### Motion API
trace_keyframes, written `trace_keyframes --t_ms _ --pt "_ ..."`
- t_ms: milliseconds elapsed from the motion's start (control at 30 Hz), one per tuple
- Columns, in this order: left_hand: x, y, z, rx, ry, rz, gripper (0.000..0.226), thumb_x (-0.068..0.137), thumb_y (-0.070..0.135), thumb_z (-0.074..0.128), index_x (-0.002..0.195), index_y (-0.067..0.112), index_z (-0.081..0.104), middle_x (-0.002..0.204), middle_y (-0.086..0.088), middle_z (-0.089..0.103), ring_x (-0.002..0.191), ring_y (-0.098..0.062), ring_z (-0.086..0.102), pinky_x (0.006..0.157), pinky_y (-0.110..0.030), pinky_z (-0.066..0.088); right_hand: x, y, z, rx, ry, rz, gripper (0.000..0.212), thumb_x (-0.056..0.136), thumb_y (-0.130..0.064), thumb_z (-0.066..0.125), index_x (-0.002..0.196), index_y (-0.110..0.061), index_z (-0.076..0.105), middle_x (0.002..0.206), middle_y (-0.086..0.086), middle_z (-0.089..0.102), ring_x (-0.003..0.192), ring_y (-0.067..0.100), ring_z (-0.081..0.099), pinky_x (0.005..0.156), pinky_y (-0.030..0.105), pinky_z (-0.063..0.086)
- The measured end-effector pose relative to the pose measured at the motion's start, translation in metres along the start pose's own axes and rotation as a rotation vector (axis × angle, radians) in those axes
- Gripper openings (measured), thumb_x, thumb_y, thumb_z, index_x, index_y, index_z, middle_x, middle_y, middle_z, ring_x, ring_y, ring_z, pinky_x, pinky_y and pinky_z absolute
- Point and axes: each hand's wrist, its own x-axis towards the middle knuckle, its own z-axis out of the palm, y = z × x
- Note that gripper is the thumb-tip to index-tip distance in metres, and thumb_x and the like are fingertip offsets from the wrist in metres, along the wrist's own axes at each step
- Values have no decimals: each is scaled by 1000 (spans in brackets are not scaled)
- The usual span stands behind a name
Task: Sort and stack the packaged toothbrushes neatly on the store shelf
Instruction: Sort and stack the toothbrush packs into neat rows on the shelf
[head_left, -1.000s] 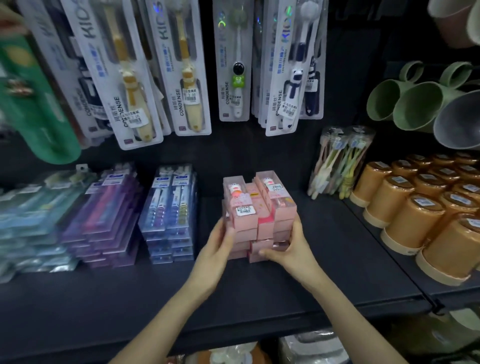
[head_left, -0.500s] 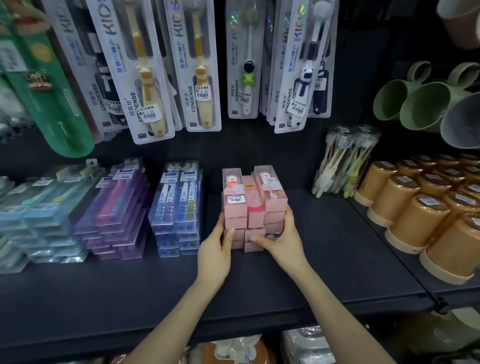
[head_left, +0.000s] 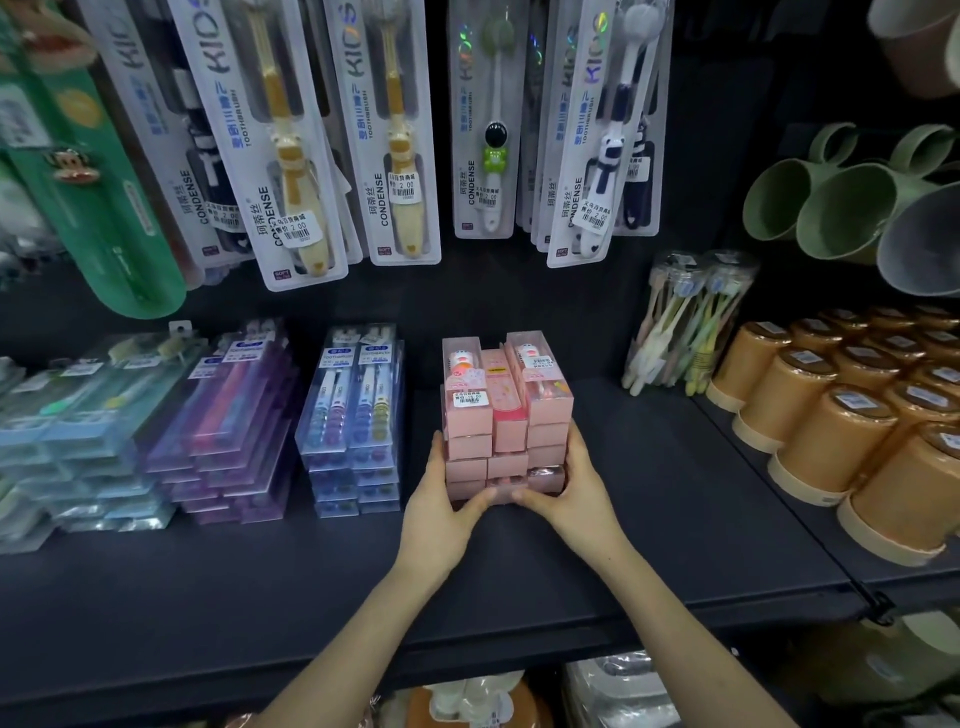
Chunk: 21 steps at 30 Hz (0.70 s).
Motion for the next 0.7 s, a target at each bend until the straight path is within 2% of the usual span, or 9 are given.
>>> trace_keyframes --t_ms 67,167,200,267,367,433,533,600,700 --pt "1 0 2 -4 17 -5 93 80 29 75 151 24 15 124 22 51 101 15 48 81 4 35 0 -2 3 -20 27 5 95 72 -22 83 147 -35 27 122 -31 56 111 -15 52 92 11 45" --pt "3 3 3 3 29 -7 94 80 29 76 151 23 15 127 17 51 108 7 48 80 4 34 0 -9 5 -42 55 12 92 71 -24 84 145 -34 30 120 -29 55 109 -16 52 89 7 44" --pt "3 5 3 3 27 -6 95 80 29 76 152 23 15 130 15 51 112 4 48 85 1 35 -1 -13 3 -46 47 13 92 72 -24 84 145 -34 29 122 -28 55 111 -13 52 91 9 44" --pt "1 7 1 -12 33 -5 96 80 30 75 153 22 13 140 9 48 123 -3 47 100 -18 40 -4 -22 -5 -62 58 -2 93 74 -24 82 147 -35 26 134 -22 50 122 -3 49 99 20 43" --pt "-4 17 -5 -61 95 31 96 80 42 68 153 22 10 155 4 27 141 -11 29 115 -37 30 -12 -42 -16 -247 274 -180 72 84 -30 71 145 -33 34 149 -3 38 136 14 36 109 36 32" --pt "-2 30 -10 -116 142 48 95 76 57 59 152 25 13 155 10 23 142 -8 23 116 -36 27 -14 -57 -17 -405 365 -315 55 85 -40 63 138 -31 49 148 5 40 136 21 37 110 41 27" --pt "11 52 -15 -152 156 76 85 74 65 53 148 36 23 138 29 28 132 5 25 105 -20 25 -10 -73 -11 -579 415 -407 47 83 -39 67 127 -25 62 144 17 44 133 34 41 109 55 28" --pt "24 61 -18 -124 125 86 72 81 59 56 144 40 28 130 32 32 124 10 27 98 -17 25 -4 -77 -6 -732 432 -448 44 79 -35 76 121 -24 66 143 22 44 132 42 41 107 63 28" --pt "35 60 -20 -104 91 64 63 91 41 58 147 33 30 144 20 37 131 0 32 101 -22 28 2 -81 1 -931 374 -446 41 72 -36 80 112 -27 72 146 23 41 135 45 36 108 68 21"
